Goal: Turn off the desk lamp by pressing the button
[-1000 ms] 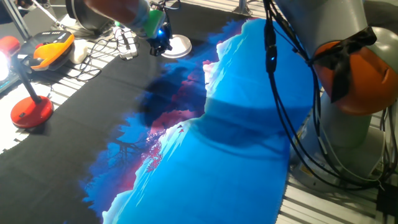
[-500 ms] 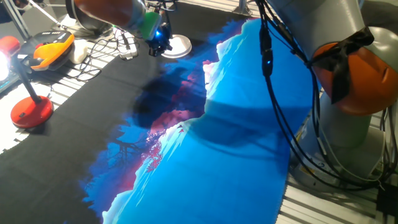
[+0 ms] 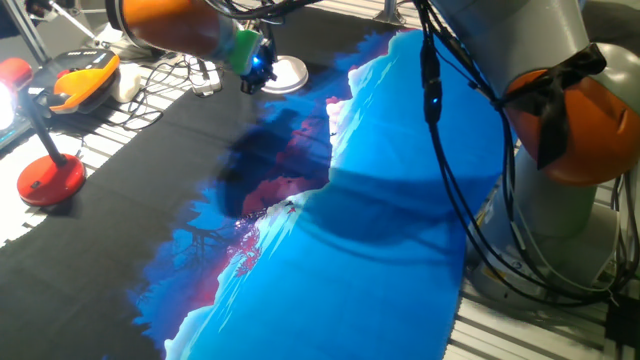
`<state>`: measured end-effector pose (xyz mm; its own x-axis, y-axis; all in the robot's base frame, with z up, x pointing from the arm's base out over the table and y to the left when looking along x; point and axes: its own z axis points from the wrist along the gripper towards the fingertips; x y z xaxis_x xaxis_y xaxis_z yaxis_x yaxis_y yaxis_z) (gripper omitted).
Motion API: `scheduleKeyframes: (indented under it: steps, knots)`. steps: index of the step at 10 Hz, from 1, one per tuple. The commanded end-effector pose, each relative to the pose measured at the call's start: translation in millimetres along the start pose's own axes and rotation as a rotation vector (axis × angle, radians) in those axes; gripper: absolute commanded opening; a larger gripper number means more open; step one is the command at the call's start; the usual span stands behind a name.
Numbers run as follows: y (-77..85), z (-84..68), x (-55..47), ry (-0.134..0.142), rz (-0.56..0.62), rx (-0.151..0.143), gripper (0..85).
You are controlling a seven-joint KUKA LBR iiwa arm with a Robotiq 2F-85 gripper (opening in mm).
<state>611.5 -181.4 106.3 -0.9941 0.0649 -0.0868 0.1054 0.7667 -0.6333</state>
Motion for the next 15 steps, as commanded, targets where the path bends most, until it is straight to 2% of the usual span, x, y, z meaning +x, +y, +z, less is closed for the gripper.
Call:
scheduleKeyframes:
  steps: [1,2,4,8,12,15]
  knots:
    - [-1.2,8.7,-1.1,-0.011,0.003,0.001,0.0]
    - [-2.0,14.5,-2.7,-0.015,-0.001,0.007,0.0]
    - [-5.5,20.0,-3.8,-0.025,-0.012,0.048,0.0]
    - [-21.1,41.0,-10.8,-0.048,-0.029,0.02,0.0]
    - [-25.0,59.4,-10.7,-0.067,-0.022,0.034,0.0]
    - [-33.4,67.6,-16.3,-0.076,-0.039,0.02,0.0]
